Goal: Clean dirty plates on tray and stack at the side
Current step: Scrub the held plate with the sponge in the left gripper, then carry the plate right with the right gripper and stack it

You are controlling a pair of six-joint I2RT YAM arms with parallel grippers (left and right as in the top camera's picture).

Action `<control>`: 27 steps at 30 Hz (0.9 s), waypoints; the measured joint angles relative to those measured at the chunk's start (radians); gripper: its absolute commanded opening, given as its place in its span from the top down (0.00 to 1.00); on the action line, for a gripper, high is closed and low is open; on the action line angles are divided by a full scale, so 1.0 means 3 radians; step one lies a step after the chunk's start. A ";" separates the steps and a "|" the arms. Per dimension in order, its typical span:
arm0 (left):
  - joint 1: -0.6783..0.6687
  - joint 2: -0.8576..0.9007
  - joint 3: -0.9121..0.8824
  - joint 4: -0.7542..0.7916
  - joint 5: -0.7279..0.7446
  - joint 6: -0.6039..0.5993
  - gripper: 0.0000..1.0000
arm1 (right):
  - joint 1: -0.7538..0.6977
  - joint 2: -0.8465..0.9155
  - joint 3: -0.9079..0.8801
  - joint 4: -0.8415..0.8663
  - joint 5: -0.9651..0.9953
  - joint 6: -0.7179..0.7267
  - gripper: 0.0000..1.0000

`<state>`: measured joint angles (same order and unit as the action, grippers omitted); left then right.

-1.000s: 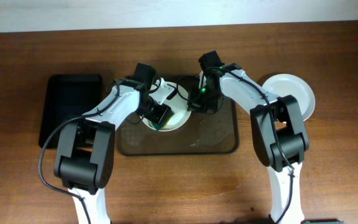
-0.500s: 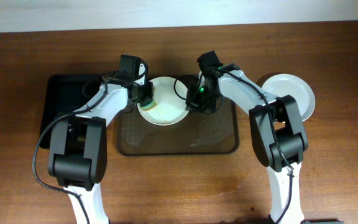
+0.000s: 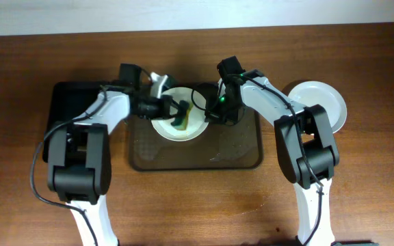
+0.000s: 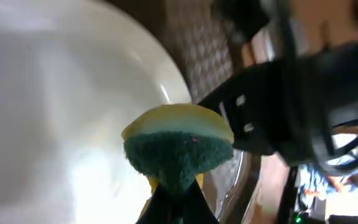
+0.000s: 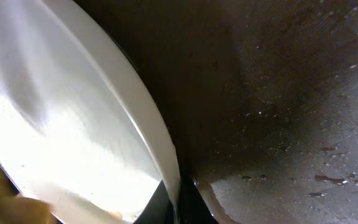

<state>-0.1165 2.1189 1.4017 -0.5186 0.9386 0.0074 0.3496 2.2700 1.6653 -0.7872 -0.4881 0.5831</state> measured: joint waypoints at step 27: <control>0.0462 0.0000 0.0966 -0.1202 -0.1850 -0.0468 1.00 | 0.1255 -0.1448 0.0001 -0.1283 0.4691 -0.0039 0.96</control>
<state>0.0219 2.1189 1.6917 -0.8791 0.3836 -0.1329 0.7261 1.8355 1.6657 -1.1721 0.9192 0.5713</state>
